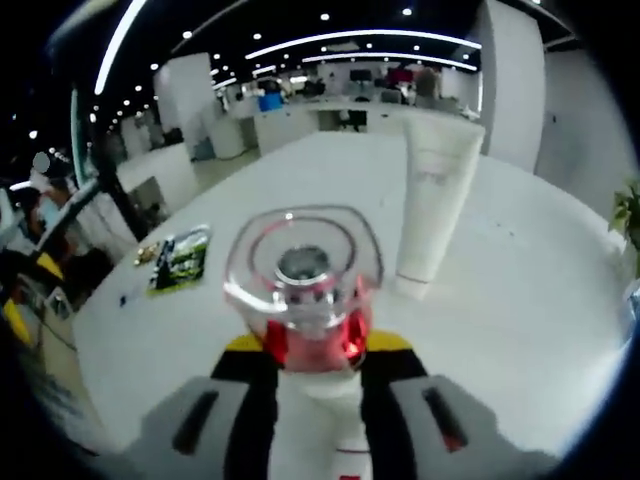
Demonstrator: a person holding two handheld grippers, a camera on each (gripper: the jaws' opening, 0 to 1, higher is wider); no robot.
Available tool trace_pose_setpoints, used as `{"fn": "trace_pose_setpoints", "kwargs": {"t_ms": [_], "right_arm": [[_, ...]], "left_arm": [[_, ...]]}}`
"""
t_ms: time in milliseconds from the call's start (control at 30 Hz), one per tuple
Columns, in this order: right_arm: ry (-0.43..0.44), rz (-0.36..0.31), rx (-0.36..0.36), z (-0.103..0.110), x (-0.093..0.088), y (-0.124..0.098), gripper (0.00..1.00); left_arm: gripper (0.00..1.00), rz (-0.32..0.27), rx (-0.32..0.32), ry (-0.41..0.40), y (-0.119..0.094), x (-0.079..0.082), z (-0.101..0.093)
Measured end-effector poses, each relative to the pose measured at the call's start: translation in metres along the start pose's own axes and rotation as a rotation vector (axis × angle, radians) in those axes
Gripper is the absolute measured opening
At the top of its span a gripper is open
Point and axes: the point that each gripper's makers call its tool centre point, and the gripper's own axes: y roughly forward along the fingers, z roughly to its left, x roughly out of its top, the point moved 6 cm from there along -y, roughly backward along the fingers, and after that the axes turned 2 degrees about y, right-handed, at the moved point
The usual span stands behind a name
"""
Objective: Arrange the skincare products in the storage area until every visible bottle or jar stands upright without overlapping.
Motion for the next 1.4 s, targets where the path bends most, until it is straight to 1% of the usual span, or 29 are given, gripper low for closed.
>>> {"fn": "trace_pose_setpoints", "kwargs": {"t_ms": [100,133,167,200,333,433,467,500,533,700,767,833,867,933,1000,1067,1100,1167,1267,1400], "right_arm": [[-0.004,0.002,0.033,0.002,0.002,-0.001,0.28],[-0.036,0.001,0.048,0.005,0.003,-0.001,0.28],[-0.075,0.007,0.048,0.007,0.004,-0.002,0.28],[-0.099,-0.001,0.049,0.010,0.005,-0.002,0.28],[-0.108,-0.023,0.079,0.016,0.012,-0.007,0.28],[-0.175,-0.043,0.141,0.028,0.022,-0.015,0.28],[-0.188,-0.045,0.152,0.030,0.023,-0.017,0.28],[-0.190,-0.048,0.159,0.032,0.024,-0.020,0.28],[-0.201,-0.055,0.184,0.037,0.027,-0.022,0.28],[-0.183,-0.083,0.251,0.047,0.037,-0.030,0.28],[-0.169,-0.099,0.301,0.054,0.043,-0.034,0.28],[-0.175,-0.114,0.354,0.060,0.047,-0.038,0.28],[-0.180,-0.115,0.383,0.064,0.051,-0.041,0.28],[-0.200,-0.120,0.421,0.070,0.055,-0.044,0.28],[-0.203,-0.118,0.460,0.074,0.057,-0.047,0.28],[-0.231,-0.128,0.507,0.080,0.060,-0.050,0.28],[-0.255,-0.126,0.539,0.084,0.060,-0.053,0.28],[-0.266,-0.117,0.556,0.087,0.060,-0.054,0.28],[-0.334,-0.089,0.594,0.095,0.058,-0.057,0.28],[-0.377,-0.069,0.642,0.104,0.054,-0.061,0.28]], "left_arm": [[0.50,-0.006,0.002,-0.001,0.000,0.002,0.000],[0.50,-0.009,0.002,0.001,0.000,0.002,0.000],[0.50,-0.010,0.002,0.001,0.000,0.003,0.000],[0.50,-0.010,0.003,0.003,-0.001,0.003,0.000],[0.50,-0.019,-0.001,-0.002,-0.001,0.004,0.001],[0.50,-0.038,-0.012,-0.009,-0.001,0.008,0.001],[0.50,-0.050,-0.019,-0.019,-0.002,0.010,0.001],[0.50,-0.058,-0.023,-0.020,-0.002,0.012,0.001],[0.50,-0.068,-0.027,-0.019,-0.002,0.014,0.002],[0.50,-0.081,-0.029,-0.017,0.000,0.021,0.006],[0.50,-0.091,-0.034,-0.018,0.000,0.024,0.006],[0.50,-0.101,-0.038,-0.021,0.000,0.026,0.006],[0.50,-0.107,-0.043,-0.020,0.000,0.028,0.005],[0.50,-0.117,-0.051,-0.017,0.001,0.031,0.005],[0.50,-0.127,-0.059,-0.025,0.002,0.032,0.004],[0.50,-0.137,-0.067,-0.028,0.002,0.034,0.003],[0.50,-0.142,-0.073,-0.027,0.003,0.035,0.001],[0.50,-0.147,-0.079,-0.026,0.003,0.036,0.000],[0.50,-0.154,-0.084,-0.029,0.005,0.038,-0.001],[0.50,-0.163,-0.097,-0.027,0.005,0.041,-0.004]]}}
